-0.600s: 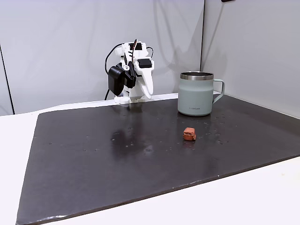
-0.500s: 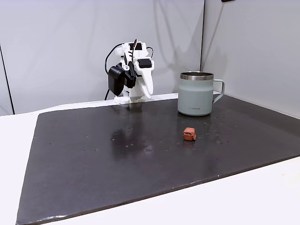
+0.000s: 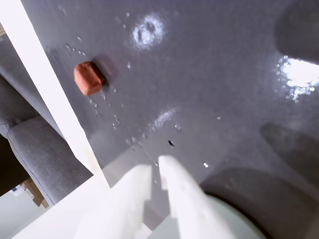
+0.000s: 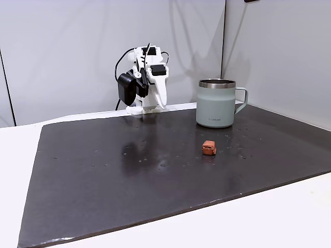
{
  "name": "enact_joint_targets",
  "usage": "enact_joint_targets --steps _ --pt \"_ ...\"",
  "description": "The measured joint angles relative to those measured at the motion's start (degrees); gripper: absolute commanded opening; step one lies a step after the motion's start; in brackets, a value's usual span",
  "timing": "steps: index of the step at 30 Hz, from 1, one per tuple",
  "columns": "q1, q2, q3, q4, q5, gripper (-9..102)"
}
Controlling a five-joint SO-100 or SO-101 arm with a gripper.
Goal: Grasp a cube and put it in the cup.
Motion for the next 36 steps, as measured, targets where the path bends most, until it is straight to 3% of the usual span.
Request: enact_joint_targets --steps 11,24,36 --pt "1.93 -5.19 -11.34 6.24 -3.87 0" --pt "6.24 -48.43 -50.27 6.33 -8.44 0" --pt "4.66 -80.42 -81.3 17.58 -14.24 0"
